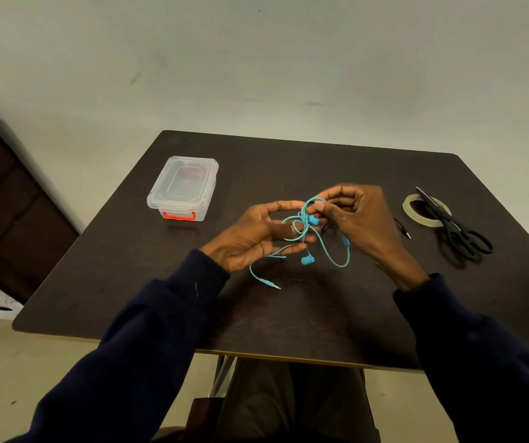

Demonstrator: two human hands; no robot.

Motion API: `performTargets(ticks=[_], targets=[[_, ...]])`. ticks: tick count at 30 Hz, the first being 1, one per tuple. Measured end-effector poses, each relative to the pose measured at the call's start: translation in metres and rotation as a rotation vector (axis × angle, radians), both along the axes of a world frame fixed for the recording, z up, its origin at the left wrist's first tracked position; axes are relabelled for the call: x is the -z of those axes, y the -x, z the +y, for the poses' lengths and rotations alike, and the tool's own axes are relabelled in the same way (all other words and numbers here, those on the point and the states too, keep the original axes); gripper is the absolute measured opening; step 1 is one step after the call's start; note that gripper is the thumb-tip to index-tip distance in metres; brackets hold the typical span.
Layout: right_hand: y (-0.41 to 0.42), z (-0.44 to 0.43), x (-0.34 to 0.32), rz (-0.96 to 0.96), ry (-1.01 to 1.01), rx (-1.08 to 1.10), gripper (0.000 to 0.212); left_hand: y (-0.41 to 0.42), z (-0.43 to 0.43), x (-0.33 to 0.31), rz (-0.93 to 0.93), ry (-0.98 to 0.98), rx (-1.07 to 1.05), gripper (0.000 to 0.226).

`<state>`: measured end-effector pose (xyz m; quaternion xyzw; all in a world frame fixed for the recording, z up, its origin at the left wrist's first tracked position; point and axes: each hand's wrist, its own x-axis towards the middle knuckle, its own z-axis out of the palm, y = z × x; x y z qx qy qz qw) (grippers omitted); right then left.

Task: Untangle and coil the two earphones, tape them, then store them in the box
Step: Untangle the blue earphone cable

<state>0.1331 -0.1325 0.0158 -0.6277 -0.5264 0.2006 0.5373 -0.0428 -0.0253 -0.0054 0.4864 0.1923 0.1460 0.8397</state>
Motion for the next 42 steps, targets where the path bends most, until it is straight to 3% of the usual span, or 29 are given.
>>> performTargets(ticks=[7, 15, 26, 33, 42], targets=[[-0.001, -0.006, 0.005, -0.073, 0.03, -0.112, 0.031, -0.002, 0.003, 0.01, -0.014, -0.087, -0.075, 0.054], [0.005, -0.003, 0.007, -0.065, 0.01, 0.019, 0.012, -0.003, 0.003, 0.016, -0.001, -0.093, -0.208, 0.043], [0.001, -0.006, 0.003, 0.023, 0.069, -0.036, 0.016, -0.004, 0.002, 0.016, 0.07, 0.015, -0.221, 0.041], [-0.002, -0.009, 0.003, 0.179, 0.116, -0.085, 0.021, -0.005, 0.0, 0.017, 0.04, 0.011, -0.236, 0.041], [0.007, -0.004, 0.014, 0.046, 0.025, 0.027, 0.01, -0.007, 0.002, 0.023, 0.053, -0.081, -0.2, 0.029]])
